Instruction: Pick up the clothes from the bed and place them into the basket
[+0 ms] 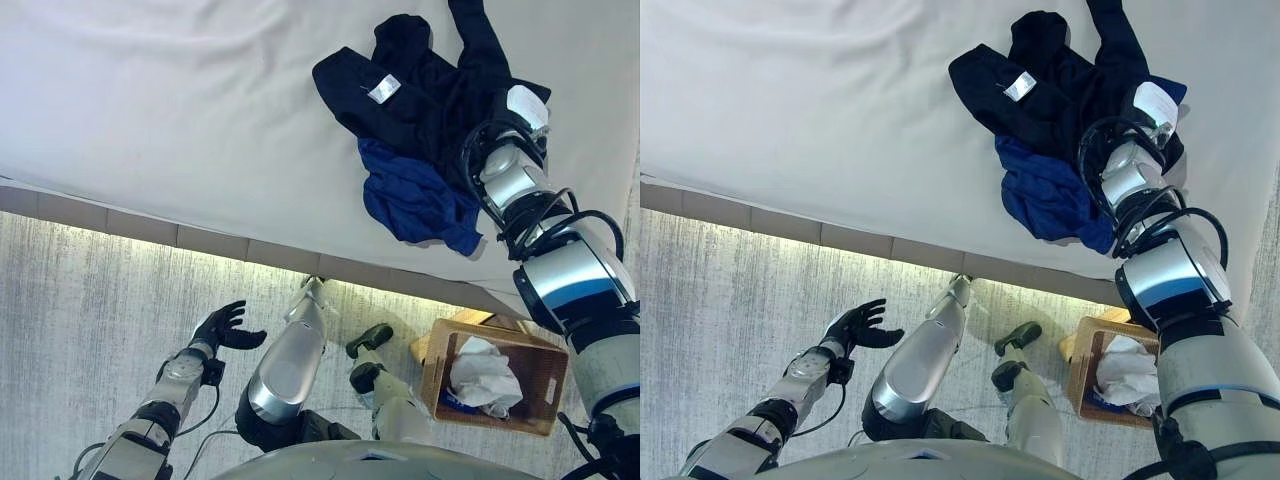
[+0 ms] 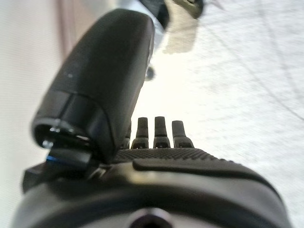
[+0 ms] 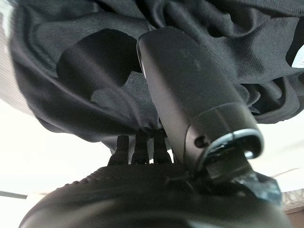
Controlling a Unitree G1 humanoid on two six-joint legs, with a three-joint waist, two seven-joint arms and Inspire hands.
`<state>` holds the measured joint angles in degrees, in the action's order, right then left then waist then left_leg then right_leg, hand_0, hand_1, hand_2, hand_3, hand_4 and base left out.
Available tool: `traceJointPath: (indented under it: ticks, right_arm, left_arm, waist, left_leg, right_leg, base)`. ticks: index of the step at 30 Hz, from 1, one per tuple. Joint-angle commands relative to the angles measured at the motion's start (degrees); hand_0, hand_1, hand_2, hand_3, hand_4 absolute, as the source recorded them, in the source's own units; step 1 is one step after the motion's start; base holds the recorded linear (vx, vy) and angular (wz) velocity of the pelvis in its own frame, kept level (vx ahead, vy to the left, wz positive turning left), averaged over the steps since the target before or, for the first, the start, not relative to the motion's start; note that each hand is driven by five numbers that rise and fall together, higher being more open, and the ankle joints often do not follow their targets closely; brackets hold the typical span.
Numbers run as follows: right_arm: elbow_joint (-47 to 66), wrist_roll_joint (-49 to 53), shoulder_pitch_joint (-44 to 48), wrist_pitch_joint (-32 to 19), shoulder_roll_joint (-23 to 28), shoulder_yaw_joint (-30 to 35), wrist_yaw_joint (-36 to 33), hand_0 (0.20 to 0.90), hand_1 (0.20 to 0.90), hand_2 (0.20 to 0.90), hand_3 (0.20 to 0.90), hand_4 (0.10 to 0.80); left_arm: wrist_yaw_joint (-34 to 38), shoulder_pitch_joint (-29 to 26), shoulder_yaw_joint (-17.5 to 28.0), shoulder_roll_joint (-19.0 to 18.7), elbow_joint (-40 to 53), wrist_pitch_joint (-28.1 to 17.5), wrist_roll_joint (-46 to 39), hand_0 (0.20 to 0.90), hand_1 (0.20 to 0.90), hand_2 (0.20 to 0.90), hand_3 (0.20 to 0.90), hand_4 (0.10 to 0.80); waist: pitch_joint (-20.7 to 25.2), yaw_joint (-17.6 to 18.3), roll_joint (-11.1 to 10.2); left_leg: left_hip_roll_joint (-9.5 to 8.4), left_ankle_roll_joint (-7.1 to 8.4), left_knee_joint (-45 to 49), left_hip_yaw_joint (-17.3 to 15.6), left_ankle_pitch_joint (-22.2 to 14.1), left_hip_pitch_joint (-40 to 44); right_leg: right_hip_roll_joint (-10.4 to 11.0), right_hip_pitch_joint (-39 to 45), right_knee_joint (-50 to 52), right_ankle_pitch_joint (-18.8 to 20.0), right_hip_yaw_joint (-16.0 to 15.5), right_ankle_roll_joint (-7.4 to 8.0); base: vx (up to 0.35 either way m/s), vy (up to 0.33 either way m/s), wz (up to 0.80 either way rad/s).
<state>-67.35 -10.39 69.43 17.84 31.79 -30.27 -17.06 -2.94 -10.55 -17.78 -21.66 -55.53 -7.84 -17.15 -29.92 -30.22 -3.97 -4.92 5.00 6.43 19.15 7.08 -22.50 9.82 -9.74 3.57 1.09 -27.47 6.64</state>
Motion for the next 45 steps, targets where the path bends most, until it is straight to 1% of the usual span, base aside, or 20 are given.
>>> traceJointPath:
  ticks: [1, 4, 5, 6, 7, 11, 13, 14, 15, 17, 18, 19, 20, 21, 23, 25, 29, 32, 37, 45]
  right_arm:
    - [1.0, -4.1, 6.2, 1.5, 3.0, -4.9, -2.9, 0.900, 0.900, 0.900, 0.900, 0.800]
    - [0.2, -4.7, 7.3, 3.8, 3.1, -5.8, 0.9, 0.900, 0.900, 0.900, 0.900, 0.800]
    - [-0.5, -3.7, 7.9, 5.0, 3.0, -6.9, 4.7, 0.707, 0.707, 0.707, 0.675, 0.575]
    - [-0.8, -2.6, 8.2, 5.1, 3.1, -7.4, 5.5, 0.340, 0.340, 0.340, 0.247, 0.147]
    - [-1.0, 0.0, 8.4, 4.1, 3.5, -7.8, 5.9, 0.300, 0.300, 0.300, 0.200, 0.100]
    - [-0.3, 1.3, 9.9, 1.3, 3.8, -7.6, 3.8, 0.300, 0.300, 0.300, 0.200, 0.100]
    - [0.5, 3.0, 10.8, -1.2, 4.0, -7.7, 0.8, 0.300, 0.300, 0.300, 0.200, 0.100]
    - [2.0, 5.8, 11.6, -4.7, 4.0, -7.2, -3.2, 0.300, 0.300, 0.300, 0.200, 0.100]
    - [2.0, 5.9, 11.6, -4.7, 4.0, -7.2, -3.3, 0.300, 0.300, 0.300, 0.200, 0.100]
    - [7.4, 8.5, 12.1, -8.5, 4.4, -4.9, -10.7, 0.300, 0.300, 0.300, 0.200, 0.100]
    - [9.3, 9.2, 12.2, -9.3, 4.6, -4.2, -13.0, 0.300, 0.300, 0.300, 0.200, 0.100]
    - [13.9, 9.5, 12.1, -10.5, 5.1, -2.8, -18.1, 0.300, 0.300, 0.300, 0.200, 0.100]
    - [16.5, 9.3, 11.9, -11.4, 5.5, -1.6, -20.9, 0.300, 0.300, 0.300, 0.200, 0.100]
    - [18.2, 8.9, 11.7, -13.1, 5.9, -0.4, -23.8, 0.300, 0.300, 0.300, 0.200, 0.100]
    - [22.8, 7.6, 11.3, -14.9, 7.3, 2.6, -27.1, 0.300, 0.300, 0.300, 0.200, 0.100]
    - [26.8, 6.5, 10.5, -15.8, 9.3, 4.5, -29.7, 0.300, 0.300, 0.300, 0.200, 0.100]
    - [32.3, 6.4, 8.5, -14.3, 13.8, 6.5, -29.8, 0.300, 0.300, 0.300, 0.200, 0.100]
    - [35.1, 6.7, 6.2, -13.4, 17.8, 7.7, -28.1, 0.300, 0.300, 0.300, 0.200, 0.100]
    - [36.5, 6.5, 3.2, -14.1, 22.0, 9.9, -26.4, 0.300, 0.300, 0.300, 0.200, 0.100]
    - [38.1, 6.5, 0.6, -15.9, 27.1, 13.2, -30.5, 0.300, 0.300, 0.300, 0.200, 0.100]
  left_arm:
    - [-0.9, 4.1, -1.4, -1.7, 0.3, -2.0, -3.4, 0.900, 0.900, 0.900, 0.900, 0.800]
    - [-1.1, 4.5, -1.6, -1.8, 1.1, -2.2, -4.1, 0.900, 0.900, 0.900, 0.900, 0.800]
    - [-1.0, 4.9, -1.6, -1.8, 1.7, -2.1, -4.1, 0.900, 0.900, 0.900, 0.900, 0.800]
    - [-1.1, 5.0, -1.6, -1.9, 1.9, -2.1, -4.2, 0.900, 0.900, 0.900, 0.900, 0.800]
    - [-1.4, 5.3, -1.5, -2.3, 2.1, -2.0, -4.1, 0.900, 0.900, 0.900, 0.900, 0.800]
    - [-1.6, 6.2, -1.0, -3.1, 2.0, -2.0, -2.7, 0.900, 0.900, 0.900, 0.900, 0.800]
    - [-1.3, 6.4, -0.9, -3.2, 1.9, -1.8, -2.4, 0.900, 0.900, 0.900, 0.900, 0.800]
    - [-1.0, 6.5, -0.9, -3.4, 1.5, -2.0, -2.3, 0.900, 0.900, 0.900, 0.900, 0.800]
    - [-1.0, 6.5, -0.9, -3.4, 1.5, -2.0, -2.3, 0.900, 0.900, 0.900, 0.900, 0.800]
    - [-0.3, 6.7, -0.6, -3.2, 1.0, -2.3, -2.0, 0.900, 0.900, 0.900, 0.900, 0.800]
    - [-0.1, 6.7, -0.5, -3.2, 0.9, -2.2, -1.8, 0.900, 0.900, 0.900, 0.900, 0.800]
    - [0.4, 6.7, -0.4, -3.0, 0.7, -2.3, -1.7, 0.900, 0.900, 0.900, 0.900, 0.800]
    - [0.6, 6.6, -0.3, -2.9, 0.4, -2.4, -1.4, 0.900, 0.900, 0.900, 0.900, 0.800]
    - [0.9, 6.6, -0.2, -2.9, 0.3, -2.5, -0.8, 0.900, 0.900, 0.900, 0.900, 0.800]
    - [1.2, 6.9, 0.3, -2.9, -0.2, -2.3, 0.4, 0.900, 0.900, 0.900, 0.900, 0.800]
    - [1.5, 7.5, 0.1, -3.0, -1.0, -1.9, 1.8, 0.900, 0.900, 0.900, 0.900, 0.800]
    - [1.6, 8.4, -0.9, -3.2, -2.1, -0.2, 4.3, 0.900, 0.900, 0.900, 0.900, 0.800]
    - [1.5, 9.2, -1.6, -2.9, -2.9, 1.0, 6.1, 0.900, 0.900, 0.900, 0.900, 0.800]
    - [0.9, 9.3, -2.5, -2.1, -4.5, 2.8, 7.7, 0.900, 0.900, 0.900, 0.900, 0.800]
    - [0.4, 9.2, -3.0, -1.4, -5.7, 5.5, 11.4, 0.900, 0.900, 0.900, 0.900, 0.800]
  waist:
    - [0.1, 0.4, -0.4]
    - [0.1, 0.2, -0.2]
    - [0.1, 0.1, -0.3]
    - [0.1, 0.1, -0.3]
    - [0.1, 0.1, -0.5]
    - [0.1, 0.1, -1.1]
    - [0.1, 0.3, -1.5]
    - [0.1, 0.5, -1.9]
    - [0.1, 0.5, -1.9]
    - [0.1, 1.2, -2.3]
    - [0.1, 1.5, -2.5]
    - [0.1, 2.1, -2.6]
    - [0.1, 2.5, -2.8]
    - [0.1, 2.8, -2.9]
    - [0.1, 3.6, -3.0]
    - [2.1, 4.7, -3.6]
    - [7.1, 7.4, -4.3]
    - [11.0, 9.7, -4.4]
    - [16.5, 13.0, -4.3]
    - [20.8, 16.7, -3.8]
  left_leg:
    - [1.40, -4.65, 3.7, -3.0, -6.8, -2.2]
    - [1.39, -4.58, 3.8, -2.9, -6.7, -3.2]
    - [1.44, -4.49, 3.8, -2.8, -6.6, -3.9]
    - [1.48, -4.45, 3.7, -2.8, -6.5, -4.2]
    - [1.62, -4.36, 3.4, -2.6, -6.4, -4.4]
    - [1.98, -4.04, 2.9, -2.6, -6.5, -4.1]
    - [2.26, -4.01, 2.7, -2.9, -6.7, -3.7]
    - [2.59, -3.99, 2.3, -3.3, -7.0, -2.9]
    - [2.61, -3.98, 2.3, -3.3, -7.0, -2.9]
    - [3.19, -3.94, 1.5, -4.1, -7.5, -0.6]
    - [3.28, -3.94, 1.2, -4.4, -7.7, 0.1]
    - [3.48, -3.96, 0.6, -5.1, -7.9, 1.7]
    - [3.53, -3.99, 0.0, -5.4, -8.2, 3.0]
    - [3.15, -4.24, -0.3, -5.7, -6.7, 3.1]
    - [3.12, -4.38, -1.3, -6.5, -7.1, 6.4]
    - [3.26, -4.43, -3.0, -7.2, -7.4, 9.3]
    - [3.04, -4.72, -5.0, -8.0, -8.1, 13.1]
    - [2.95, -5.14, -6.1, -8.6, -8.7, 16.6]
    - [2.70, -5.88, -8.2, -10.1, -8.9, 21.2]
    - [2.69, -6.71, -9.4, -12.1, -9.7, 25.2]
  right_leg:
    - [2.4, -2.4, 9.3, -1.1, 0.4, -0.06]
    - [2.5, -3.5, 9.7, -1.3, 0.1, 0.06]
    - [2.4, -4.1, 9.6, -1.4, 0.1, 0.15]
    - [2.3, -4.3, 9.5, -1.4, 0.0, 0.18]
    - [1.9, -4.6, 9.2, -1.4, 0.1, 0.24]
    - [1.4, -4.4, 8.4, -1.1, 0.3, 0.37]
    - [1.3, -4.4, 8.2, -0.9, 0.6, 0.49]
    - [1.1, -3.9, 8.0, -0.7, 0.9, 0.58]
    - [1.1, -3.9, 8.0, -0.7, 0.9, 0.58]
    - [1.0, -2.8, 7.9, -0.6, 1.5, 0.74]
    - [1.0, -2.3, 7.8, -0.6, 1.8, 0.79]
    - [1.0, -1.3, 7.6, -0.6, 2.5, 0.87]
    - [0.9, -0.5, 7.4, -0.5, 2.9, 0.97]
    - [1.2, -0.3, 6.7, 0.9, 2.6, 0.63]
    - [1.4, 2.0, 6.4, 1.2, 3.5, 0.94]
    - [1.2, 4.0, 5.4, 1.5, 4.5, 1.30]
    - [0.8, 6.6, 3.6, 2.1, 6.4, 1.73]
    - [0.9, 8.2, 3.2, 2.6, 7.9, 2.11]
    - [0.8, 10.5, 2.8, 3.8, 10.0, 2.63]
    - [-0.4, 12.3, 2.4, 3.6, 12.9, 2.55]
  base:
    - [-0.003, 0.049, 0.00]
    - [0.002, 0.022, 0.01]
    - [0.013, 0.008, 0.06]
    - [0.030, -0.004, 0.06]
    - [0.031, -0.021, 0.08]
    - [0.050, -0.033, 0.09]
    - [0.044, -0.046, 0.01]
    - [0.033, -0.039, -0.01]
    - [0.050, -0.047, -0.03]
    - [0.055, -0.037, -0.07]
    - [0.055, -0.044, -0.17]
    - [0.043, -0.041, -0.19]
    - [-0.037, 0.005, -0.22]
    - [-0.036, 0.011, -0.14]
    - [0.029, -0.011, -0.19]
    - [0.116, -0.029, -0.27]
    - [0.110, -0.027, -0.21]
    - [0.115, -0.016, -0.26]
    - [0.141, -0.011, -0.28]
    - [0.015, -0.049, -0.14]
